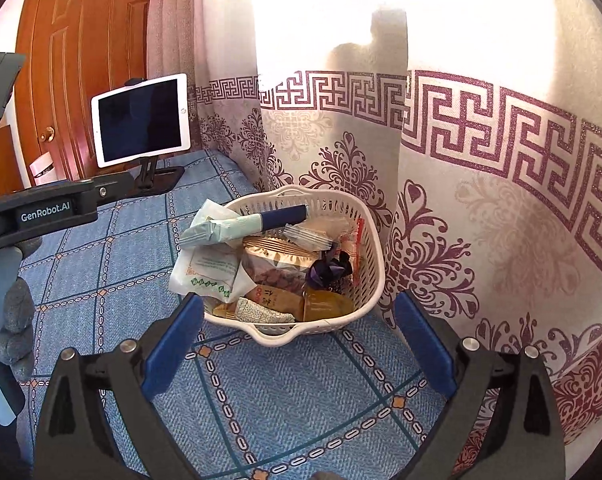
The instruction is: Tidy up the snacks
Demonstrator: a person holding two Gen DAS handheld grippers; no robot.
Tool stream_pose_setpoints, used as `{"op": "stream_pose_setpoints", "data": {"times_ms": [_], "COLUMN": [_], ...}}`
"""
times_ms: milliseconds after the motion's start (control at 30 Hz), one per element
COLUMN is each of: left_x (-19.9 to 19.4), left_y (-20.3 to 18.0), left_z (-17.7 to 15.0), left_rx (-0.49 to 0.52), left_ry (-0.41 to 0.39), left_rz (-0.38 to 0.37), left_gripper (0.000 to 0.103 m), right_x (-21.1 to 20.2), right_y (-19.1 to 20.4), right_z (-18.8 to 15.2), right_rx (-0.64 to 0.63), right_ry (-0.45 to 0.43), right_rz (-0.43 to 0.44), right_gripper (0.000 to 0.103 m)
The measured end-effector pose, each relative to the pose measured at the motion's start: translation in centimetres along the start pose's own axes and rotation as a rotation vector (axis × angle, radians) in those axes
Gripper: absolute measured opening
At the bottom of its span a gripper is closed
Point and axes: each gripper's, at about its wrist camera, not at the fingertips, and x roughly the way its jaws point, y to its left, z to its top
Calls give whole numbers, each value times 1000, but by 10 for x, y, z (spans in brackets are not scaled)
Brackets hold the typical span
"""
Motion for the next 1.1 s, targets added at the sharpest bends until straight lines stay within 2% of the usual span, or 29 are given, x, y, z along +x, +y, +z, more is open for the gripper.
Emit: {"op": "stream_pose_setpoints", "data": {"times_ms": [700,867,1100], "left_x": [-21,-22,-23], "left_y": [-30,-35,-39], "left_z": [-8,-10,-11], "left_rx": [120,137,159], "left_ry": [-43,-48,-46], "left_rz": [72,115,98], "left_gripper": [100,100,100], "right_x": [-11,-10,-5], "right_y": [9,8,5], "right_z": [0,0,1], "right_rx": [-52,-54,-48], "right_ry": [-18,-17,-6], "right_rz": [-27,-32,-41], "right_gripper": [98,98,98]}}
